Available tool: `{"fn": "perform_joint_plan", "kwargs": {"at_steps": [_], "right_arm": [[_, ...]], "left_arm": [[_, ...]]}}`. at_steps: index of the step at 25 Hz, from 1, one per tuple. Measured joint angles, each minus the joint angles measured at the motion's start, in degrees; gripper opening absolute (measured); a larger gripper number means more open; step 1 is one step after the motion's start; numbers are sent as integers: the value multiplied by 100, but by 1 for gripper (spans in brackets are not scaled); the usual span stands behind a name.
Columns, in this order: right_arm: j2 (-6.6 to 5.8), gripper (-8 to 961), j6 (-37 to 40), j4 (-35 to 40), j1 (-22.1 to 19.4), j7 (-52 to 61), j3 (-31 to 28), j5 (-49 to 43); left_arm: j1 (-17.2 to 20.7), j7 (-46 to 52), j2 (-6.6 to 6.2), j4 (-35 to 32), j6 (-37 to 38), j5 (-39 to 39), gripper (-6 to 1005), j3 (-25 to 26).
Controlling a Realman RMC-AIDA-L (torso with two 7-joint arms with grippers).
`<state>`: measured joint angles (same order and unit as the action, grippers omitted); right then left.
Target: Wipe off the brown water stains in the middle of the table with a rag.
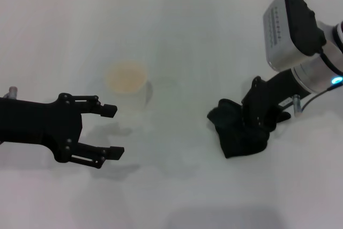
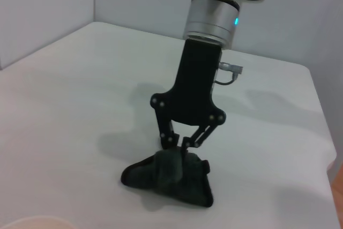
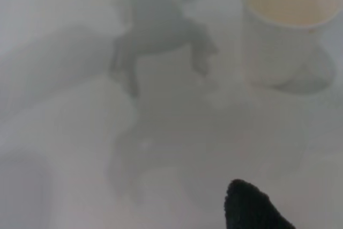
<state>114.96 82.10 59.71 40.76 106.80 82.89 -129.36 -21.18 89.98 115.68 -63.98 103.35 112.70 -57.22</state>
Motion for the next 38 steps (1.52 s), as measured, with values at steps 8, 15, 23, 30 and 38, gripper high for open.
{"fn": "perform_joint_plan", "kwargs": {"at_steps": [8, 15, 23, 30, 38], "right_arm": [[39, 219, 55, -44, -103, -23, -77, 115], [8, 244, 389, 26, -397, -437, -804, 526], [8, 459, 760, 117, -797, -1020, -1662, 774], [-6, 476, 1087, 193, -1119, -1403, -2284, 1051], [-9, 476, 1292, 185, -1092, -1413, -2303, 1075]], "left_arm": [[1, -34, 15, 21, -43, 3, 894, 1], [81, -217, 34, 66, -53, 3, 894, 16], [119, -693, 43, 442, 35, -5, 894, 366], [312, -873, 34, 486, 84, -168, 894, 387], [394, -1075, 2, 476, 167, -332, 894, 387]]}}
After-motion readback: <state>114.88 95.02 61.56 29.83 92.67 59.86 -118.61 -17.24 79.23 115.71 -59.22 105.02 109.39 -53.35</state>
